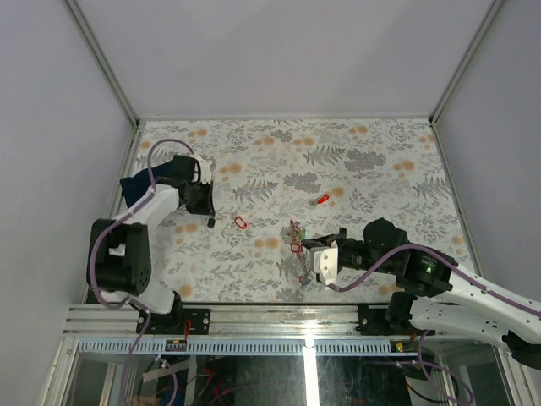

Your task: Put the keys on the keyring

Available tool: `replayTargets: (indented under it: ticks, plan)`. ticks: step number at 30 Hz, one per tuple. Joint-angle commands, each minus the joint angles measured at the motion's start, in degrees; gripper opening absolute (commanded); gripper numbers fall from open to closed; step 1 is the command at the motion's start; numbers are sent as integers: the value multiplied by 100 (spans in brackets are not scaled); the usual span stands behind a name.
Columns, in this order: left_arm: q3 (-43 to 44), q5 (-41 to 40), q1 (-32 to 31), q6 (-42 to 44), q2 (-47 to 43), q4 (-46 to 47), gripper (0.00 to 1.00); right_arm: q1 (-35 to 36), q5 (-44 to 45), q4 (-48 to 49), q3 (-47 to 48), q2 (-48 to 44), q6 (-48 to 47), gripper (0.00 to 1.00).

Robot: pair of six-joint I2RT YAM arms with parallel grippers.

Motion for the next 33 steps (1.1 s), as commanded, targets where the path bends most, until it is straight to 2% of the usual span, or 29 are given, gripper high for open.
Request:
replayTargets:
  ticks: [1, 4, 7, 10, 15, 20, 27, 33]
  plan:
    - [199, 321, -144, 486, -1042, -91, 0, 46, 140, 619, 92, -182, 74, 0]
    - [342, 485, -443, 764, -1735, -85, 0, 42, -69, 647, 166, -134, 183, 0]
    - [493, 521, -1011, 1153, -2418, -4, 0, 42, -406, 636, 299, -22, 316, 0]
    - [755, 955, -1491, 1492, -2932, 65, 0, 45, -736, 627, 427, 85, 451, 0]
    - [1347, 1299, -2444, 1911, -3166, -56, 0, 41, -1083, 791, 491, 172, 698, 0]
    - [1539, 1658, -3389, 2563, -3421, 27, 0, 44, -1215, 860, 595, 208, 883, 0]
    - [1306, 2017, -3919, 3643, -3945, 347, 0, 43, -1218, 1091, 632, 275, 1430, 0]
    - [1182, 2296, -4048, 4148, -4163, 364, 0, 38, -1413, 1162, 668, 324, 1769, 0]
